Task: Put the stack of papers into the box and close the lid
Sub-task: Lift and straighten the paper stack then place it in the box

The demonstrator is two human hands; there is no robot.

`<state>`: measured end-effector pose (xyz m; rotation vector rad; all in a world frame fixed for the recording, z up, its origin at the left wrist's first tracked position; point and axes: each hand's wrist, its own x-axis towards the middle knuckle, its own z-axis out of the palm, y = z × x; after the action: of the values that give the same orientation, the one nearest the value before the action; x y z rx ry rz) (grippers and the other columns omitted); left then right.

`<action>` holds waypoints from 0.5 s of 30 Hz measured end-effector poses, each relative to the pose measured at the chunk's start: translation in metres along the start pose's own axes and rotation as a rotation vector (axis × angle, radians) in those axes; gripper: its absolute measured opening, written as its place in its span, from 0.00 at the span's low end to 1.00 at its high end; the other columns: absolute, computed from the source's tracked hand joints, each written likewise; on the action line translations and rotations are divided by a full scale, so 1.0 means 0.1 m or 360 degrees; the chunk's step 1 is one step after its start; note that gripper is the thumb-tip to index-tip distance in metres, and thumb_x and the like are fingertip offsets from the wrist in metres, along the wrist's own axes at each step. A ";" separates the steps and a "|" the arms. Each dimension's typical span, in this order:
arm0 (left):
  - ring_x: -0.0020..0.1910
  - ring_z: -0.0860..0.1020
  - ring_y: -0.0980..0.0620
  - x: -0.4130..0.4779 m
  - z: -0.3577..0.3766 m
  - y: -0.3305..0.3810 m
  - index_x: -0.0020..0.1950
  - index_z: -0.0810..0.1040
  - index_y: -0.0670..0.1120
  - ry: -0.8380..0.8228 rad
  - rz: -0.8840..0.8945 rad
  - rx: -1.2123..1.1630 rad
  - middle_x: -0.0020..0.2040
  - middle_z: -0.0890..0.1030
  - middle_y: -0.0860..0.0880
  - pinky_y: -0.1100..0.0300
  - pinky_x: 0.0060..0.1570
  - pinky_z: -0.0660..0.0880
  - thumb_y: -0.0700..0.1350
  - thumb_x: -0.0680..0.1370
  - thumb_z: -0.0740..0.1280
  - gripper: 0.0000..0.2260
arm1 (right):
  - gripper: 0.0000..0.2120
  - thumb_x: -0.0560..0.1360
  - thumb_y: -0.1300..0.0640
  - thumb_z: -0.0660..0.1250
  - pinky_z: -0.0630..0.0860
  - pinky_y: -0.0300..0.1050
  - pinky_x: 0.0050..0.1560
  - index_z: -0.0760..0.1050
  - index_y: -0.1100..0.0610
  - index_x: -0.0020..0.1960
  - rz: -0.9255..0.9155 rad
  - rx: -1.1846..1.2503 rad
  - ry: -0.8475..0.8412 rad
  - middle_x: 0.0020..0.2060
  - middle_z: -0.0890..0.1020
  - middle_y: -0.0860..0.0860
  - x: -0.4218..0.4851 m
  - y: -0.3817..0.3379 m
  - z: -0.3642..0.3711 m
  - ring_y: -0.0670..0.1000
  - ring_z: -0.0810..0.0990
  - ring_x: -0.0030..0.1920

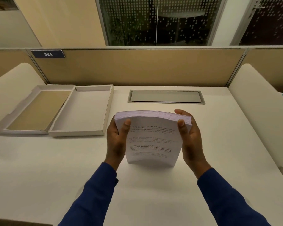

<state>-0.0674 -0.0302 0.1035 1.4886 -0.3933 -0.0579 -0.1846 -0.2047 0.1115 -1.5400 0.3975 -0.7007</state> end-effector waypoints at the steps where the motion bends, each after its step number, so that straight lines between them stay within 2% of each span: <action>1: 0.45 0.82 0.57 0.04 0.02 0.07 0.55 0.78 0.51 0.0020 -0.0028 -0.0014 0.44 0.83 0.57 0.64 0.41 0.78 0.64 0.75 0.61 0.20 | 0.40 0.71 0.26 0.61 0.81 0.39 0.44 0.72 0.55 0.69 0.0016 0.0012 0.0016 0.57 0.83 0.51 0.03 -0.06 0.01 0.49 0.84 0.54; 4: 0.43 0.82 0.52 0.14 0.08 0.19 0.48 0.81 0.56 0.0151 -0.0275 -0.0050 0.39 0.84 0.56 0.58 0.41 0.78 0.67 0.78 0.54 0.22 | 0.28 0.77 0.36 0.55 0.80 0.38 0.41 0.77 0.52 0.66 0.0138 0.0026 0.0099 0.54 0.85 0.47 0.09 -0.18 0.07 0.46 0.84 0.49; 6: 0.44 0.81 0.50 0.17 0.12 0.24 0.47 0.83 0.57 0.0240 -0.0391 -0.0050 0.39 0.85 0.55 0.55 0.41 0.77 0.63 0.82 0.55 0.19 | 0.22 0.77 0.39 0.54 0.78 0.41 0.43 0.80 0.46 0.60 0.0213 0.0005 0.0177 0.51 0.85 0.44 0.10 -0.21 0.10 0.49 0.82 0.50; 9: 0.44 0.81 0.50 0.20 0.14 0.28 0.46 0.83 0.56 0.0268 -0.0400 0.0010 0.42 0.85 0.53 0.56 0.41 0.76 0.61 0.78 0.56 0.18 | 0.15 0.80 0.43 0.57 0.76 0.44 0.43 0.82 0.43 0.53 0.0278 0.0015 0.0241 0.48 0.84 0.42 0.14 -0.24 0.12 0.50 0.81 0.50; 12: 0.43 0.81 0.50 0.21 0.12 0.27 0.46 0.83 0.56 0.0276 -0.0404 0.0017 0.40 0.85 0.55 0.56 0.40 0.76 0.59 0.82 0.56 0.18 | 0.14 0.84 0.47 0.56 0.77 0.44 0.42 0.81 0.43 0.53 0.0298 -0.0033 0.0280 0.44 0.86 0.40 0.19 -0.25 0.11 0.50 0.82 0.47; 15: 0.41 0.80 0.51 0.22 0.13 0.29 0.43 0.83 0.57 0.0256 -0.0371 0.0101 0.35 0.84 0.59 0.57 0.39 0.75 0.52 0.86 0.56 0.18 | 0.16 0.85 0.48 0.55 0.77 0.44 0.42 0.82 0.43 0.53 0.0311 -0.0100 0.0261 0.44 0.85 0.41 0.23 -0.26 0.11 0.50 0.81 0.46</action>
<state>-0.0568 -0.0459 0.1367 1.5845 -0.0913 -0.1106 -0.1644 -0.2086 0.1415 -1.4835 0.6895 -0.6680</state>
